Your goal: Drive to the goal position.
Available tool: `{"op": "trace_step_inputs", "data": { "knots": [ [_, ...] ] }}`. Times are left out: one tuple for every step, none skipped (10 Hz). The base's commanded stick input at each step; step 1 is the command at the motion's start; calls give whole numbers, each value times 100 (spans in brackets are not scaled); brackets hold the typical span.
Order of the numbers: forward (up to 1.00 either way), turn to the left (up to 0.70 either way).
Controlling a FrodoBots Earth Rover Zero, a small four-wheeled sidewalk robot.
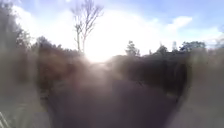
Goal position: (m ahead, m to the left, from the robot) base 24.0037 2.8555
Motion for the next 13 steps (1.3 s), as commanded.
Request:
{"op": "trace_step_inputs", "data": {
  "knots": [
    [85, 0],
    [85, 0],
    [85, 0],
    [85, 0],
    [85, 0],
    [85, 0],
    [85, 0],
    [85, 0],
    [85, 0],
    [85, 0],
    [85, 0],
    [85, 0],
    [85, 0]
  ]
}}
